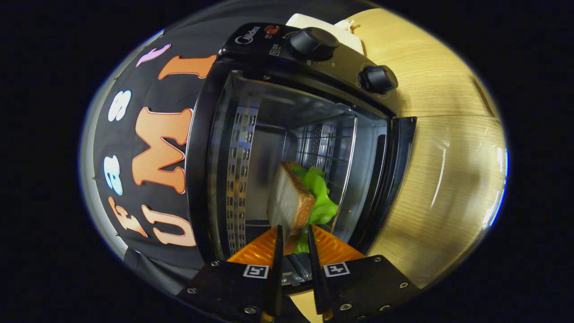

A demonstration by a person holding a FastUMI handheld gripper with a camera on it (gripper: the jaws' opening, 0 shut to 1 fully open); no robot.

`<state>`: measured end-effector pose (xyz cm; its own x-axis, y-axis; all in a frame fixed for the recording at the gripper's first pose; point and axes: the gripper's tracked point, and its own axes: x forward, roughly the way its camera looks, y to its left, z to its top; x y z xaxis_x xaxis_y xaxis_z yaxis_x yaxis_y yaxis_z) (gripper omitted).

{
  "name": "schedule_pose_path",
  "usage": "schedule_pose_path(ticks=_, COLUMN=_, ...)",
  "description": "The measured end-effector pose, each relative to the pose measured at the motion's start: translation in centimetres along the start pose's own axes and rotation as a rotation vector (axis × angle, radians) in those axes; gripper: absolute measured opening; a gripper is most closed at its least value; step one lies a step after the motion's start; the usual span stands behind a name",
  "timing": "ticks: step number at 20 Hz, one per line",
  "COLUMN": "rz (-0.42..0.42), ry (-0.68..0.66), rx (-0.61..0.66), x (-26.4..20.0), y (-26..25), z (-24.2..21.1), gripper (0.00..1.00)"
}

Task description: Open the toaster oven, put the food inside, and close the toaster oven door.

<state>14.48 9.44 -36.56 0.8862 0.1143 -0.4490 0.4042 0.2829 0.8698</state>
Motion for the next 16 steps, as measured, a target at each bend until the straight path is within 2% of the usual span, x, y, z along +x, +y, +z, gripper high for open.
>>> schedule_pose_path(ticks=1, rz=0.001, ry=0.007, rx=-0.005, x=-0.1, y=0.1, z=-0.3, gripper=0.36)
schedule_pose_path(ticks=2, rz=-0.004, ry=0.014, rx=-0.011, x=-0.4, y=0.1, z=-0.4, gripper=0.49)
schedule_pose_path(ticks=6, rz=-0.021, ry=0.017, rx=-0.052, x=-1.9, y=0.1, z=-0.3, gripper=0.78)
schedule_pose_path(ticks=9, rz=-0.04, ry=0.038, rx=-0.098, x=-3.6, y=0.0, z=-0.4, gripper=0.89)
schedule_pose_path(ticks=10, rz=-0.045, ry=0.041, rx=-0.124, x=-4.3, y=-0.1, z=-0.5, gripper=0.96)
schedule_pose_path(ticks=13, rz=-0.062, ry=0.119, rx=-0.203, x=-6.4, y=-0.5, z=-1.9, gripper=0.98)
schedule_pose_path(ticks=16, rz=-0.087, ry=0.185, rx=-0.339, x=-9.2, y=-1.5, z=-3.4, gripper=0.98)
